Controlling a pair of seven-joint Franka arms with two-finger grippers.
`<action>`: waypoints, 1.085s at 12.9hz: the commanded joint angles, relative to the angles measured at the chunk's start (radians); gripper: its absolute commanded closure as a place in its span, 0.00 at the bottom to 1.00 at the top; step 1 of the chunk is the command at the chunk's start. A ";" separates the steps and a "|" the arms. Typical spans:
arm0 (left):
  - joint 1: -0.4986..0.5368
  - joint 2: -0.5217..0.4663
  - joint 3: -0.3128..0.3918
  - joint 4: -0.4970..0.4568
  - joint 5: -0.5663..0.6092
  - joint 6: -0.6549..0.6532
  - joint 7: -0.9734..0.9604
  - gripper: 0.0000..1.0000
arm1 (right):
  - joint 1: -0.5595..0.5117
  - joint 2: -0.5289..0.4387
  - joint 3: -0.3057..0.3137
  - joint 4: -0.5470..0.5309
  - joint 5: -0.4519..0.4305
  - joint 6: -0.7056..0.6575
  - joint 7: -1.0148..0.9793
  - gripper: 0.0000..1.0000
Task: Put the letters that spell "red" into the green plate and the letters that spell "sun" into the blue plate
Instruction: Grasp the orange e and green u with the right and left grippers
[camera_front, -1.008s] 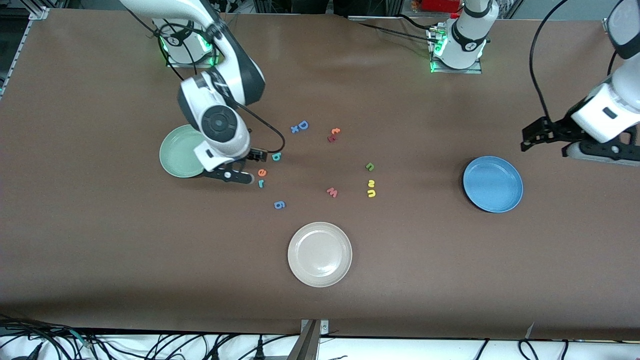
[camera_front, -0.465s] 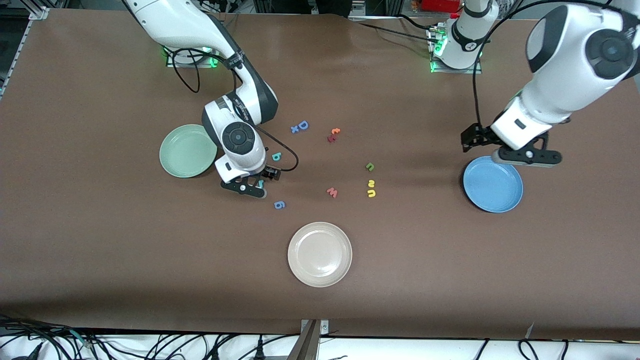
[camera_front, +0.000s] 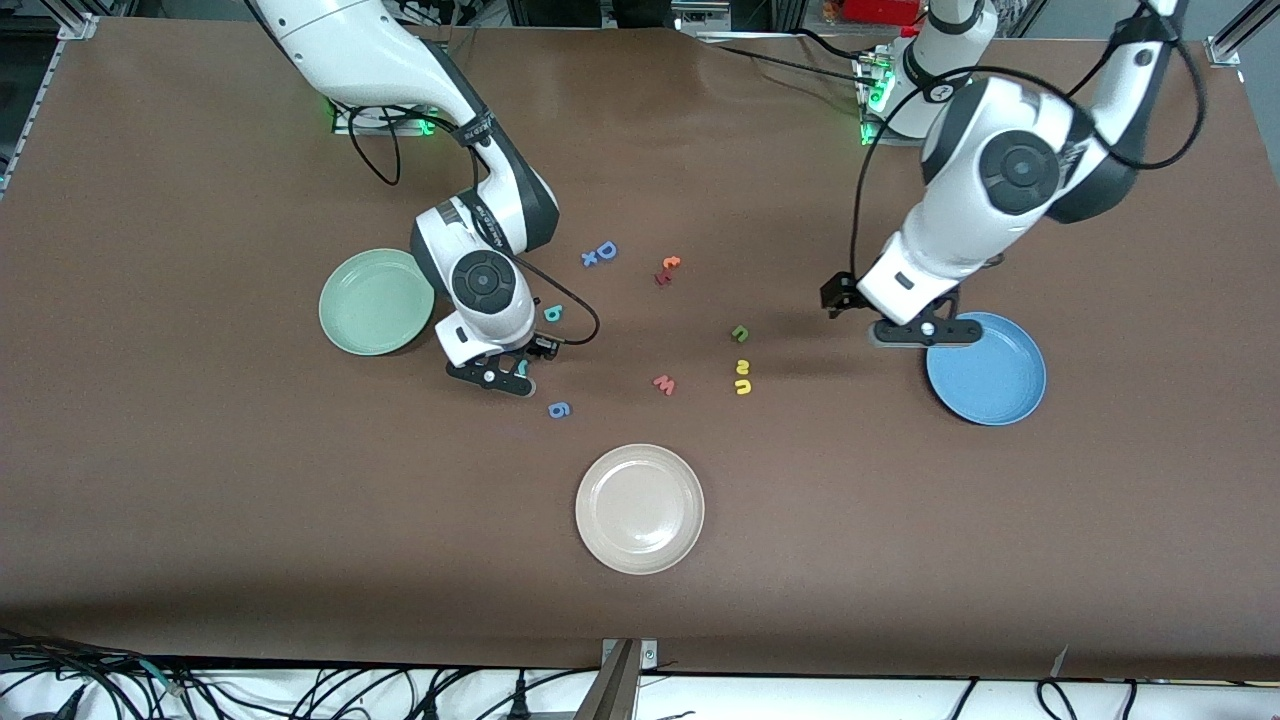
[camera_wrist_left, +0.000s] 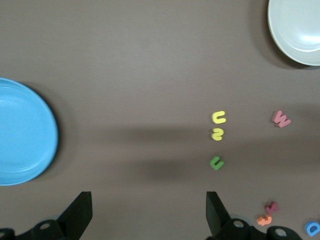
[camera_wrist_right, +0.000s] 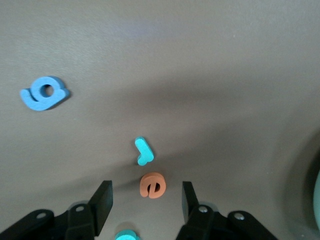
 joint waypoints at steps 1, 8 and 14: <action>-0.034 0.058 0.003 -0.007 -0.012 0.057 -0.015 0.00 | 0.022 0.001 -0.006 -0.050 0.013 0.072 0.080 0.35; -0.167 0.209 0.003 -0.005 -0.010 0.151 -0.004 0.01 | 0.022 -0.006 -0.007 -0.127 0.013 0.169 0.132 0.46; -0.228 0.291 0.003 -0.039 0.146 0.276 0.113 0.03 | 0.022 -0.008 -0.007 -0.121 0.013 0.164 0.123 0.90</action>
